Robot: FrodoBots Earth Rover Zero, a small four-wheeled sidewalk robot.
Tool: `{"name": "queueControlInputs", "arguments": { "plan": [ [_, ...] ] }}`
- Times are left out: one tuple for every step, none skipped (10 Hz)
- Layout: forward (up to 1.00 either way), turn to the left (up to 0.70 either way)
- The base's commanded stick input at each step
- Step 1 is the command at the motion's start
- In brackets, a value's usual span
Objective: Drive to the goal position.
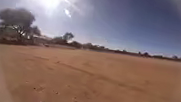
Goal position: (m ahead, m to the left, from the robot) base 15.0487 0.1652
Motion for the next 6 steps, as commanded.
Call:
{"name": "queueControlInputs", "arguments": {
  "plan": [
    [0.50,0.00],
    [0.50,0.00],
    [0.50,0.00],
    [0.50,0.00],
    [0.50,0.00],
    [0.50,0.00]
  ]
}}
